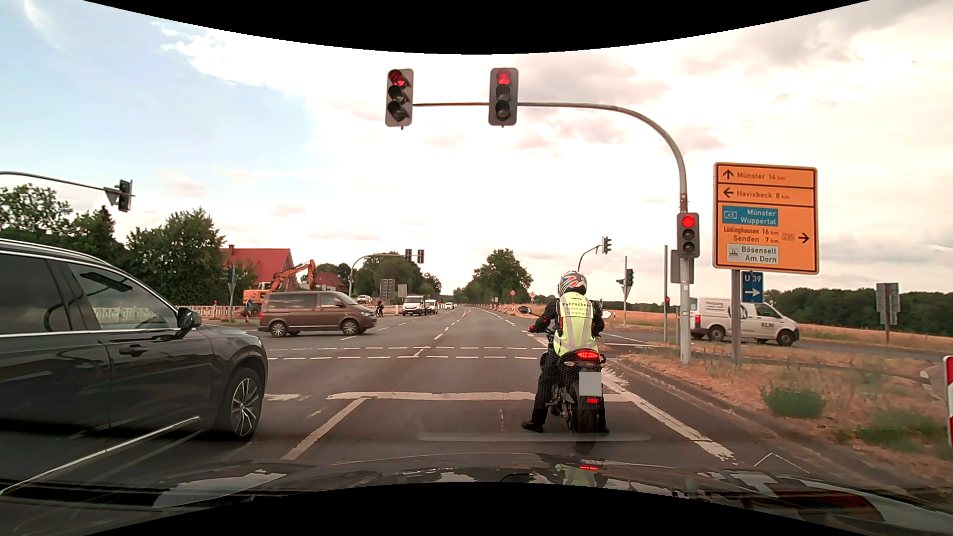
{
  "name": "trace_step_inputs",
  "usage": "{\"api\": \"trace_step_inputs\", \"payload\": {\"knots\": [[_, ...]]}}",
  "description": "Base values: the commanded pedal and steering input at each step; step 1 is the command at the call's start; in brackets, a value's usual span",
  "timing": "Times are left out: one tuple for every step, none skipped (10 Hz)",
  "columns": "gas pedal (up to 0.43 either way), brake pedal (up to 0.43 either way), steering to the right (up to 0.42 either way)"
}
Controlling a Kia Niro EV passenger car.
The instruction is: Follow the waypoints while adhering to traffic rules and regulations
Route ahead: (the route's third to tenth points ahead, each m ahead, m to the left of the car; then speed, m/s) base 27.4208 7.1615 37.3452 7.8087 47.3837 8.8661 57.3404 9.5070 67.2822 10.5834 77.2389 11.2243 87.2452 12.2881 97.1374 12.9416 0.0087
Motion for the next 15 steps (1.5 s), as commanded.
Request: {"api": "trace_step_inputs", "payload": {"knots": [[0.0,0.0,0.005],[0.0,0.0,0.004],[0.0,0.0,0.005],[0.0,0.0,0.004],[0.0,0.0,0.004],[0.0,0.0,0.005],[0.0,0.0,0.004],[0.0,0.0,0.005],[0.0,0.0,0.005],[0.0,0.0,0.004],[0.0,0.0,0.005],[0.0,0.0,0.004],[0.0,0.0,0.005],[0.0,0.0,0.004],[0.0,0.0,0.005]]}}
